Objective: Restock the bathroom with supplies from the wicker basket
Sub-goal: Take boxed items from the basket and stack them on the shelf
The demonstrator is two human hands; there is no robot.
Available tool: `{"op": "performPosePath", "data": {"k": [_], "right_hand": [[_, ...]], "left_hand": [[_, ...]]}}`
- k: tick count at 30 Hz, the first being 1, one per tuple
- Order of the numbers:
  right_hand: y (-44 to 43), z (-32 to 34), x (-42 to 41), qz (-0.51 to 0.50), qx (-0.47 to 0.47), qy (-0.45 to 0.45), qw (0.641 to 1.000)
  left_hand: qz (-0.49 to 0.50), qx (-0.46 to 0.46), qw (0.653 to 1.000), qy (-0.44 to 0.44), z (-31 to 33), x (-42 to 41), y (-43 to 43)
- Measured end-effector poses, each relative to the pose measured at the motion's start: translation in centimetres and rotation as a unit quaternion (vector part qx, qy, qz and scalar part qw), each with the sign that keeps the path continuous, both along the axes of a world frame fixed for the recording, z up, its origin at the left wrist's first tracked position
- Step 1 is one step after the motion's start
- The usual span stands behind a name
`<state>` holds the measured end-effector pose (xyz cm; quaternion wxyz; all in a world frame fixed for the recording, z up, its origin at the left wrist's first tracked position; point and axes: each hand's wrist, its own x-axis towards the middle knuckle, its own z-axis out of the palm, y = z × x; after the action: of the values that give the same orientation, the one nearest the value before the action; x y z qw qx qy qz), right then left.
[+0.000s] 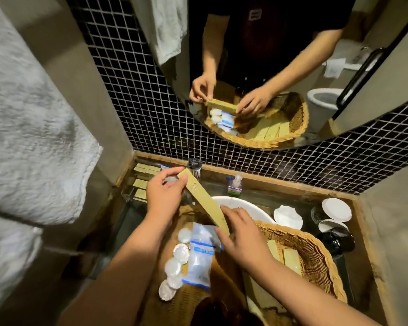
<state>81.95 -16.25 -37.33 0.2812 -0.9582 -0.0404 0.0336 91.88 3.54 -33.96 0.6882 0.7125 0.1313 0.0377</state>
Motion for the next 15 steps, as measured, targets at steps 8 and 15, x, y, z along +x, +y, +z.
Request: {"op": "performPosePath", "data": {"k": [8,15], "right_hand": [[6.6,1.7,7.4,0.139,-0.130,-0.043,0.981],[12.2,0.3,13.4,0.169,-0.201,0.009,0.965]], "left_hand": [[0.161,-0.061,0.984,0.050,-1.6,2.1,7.5],[0.040,0.120,0.987,0.104,-5.6,2.7,11.3]]}}
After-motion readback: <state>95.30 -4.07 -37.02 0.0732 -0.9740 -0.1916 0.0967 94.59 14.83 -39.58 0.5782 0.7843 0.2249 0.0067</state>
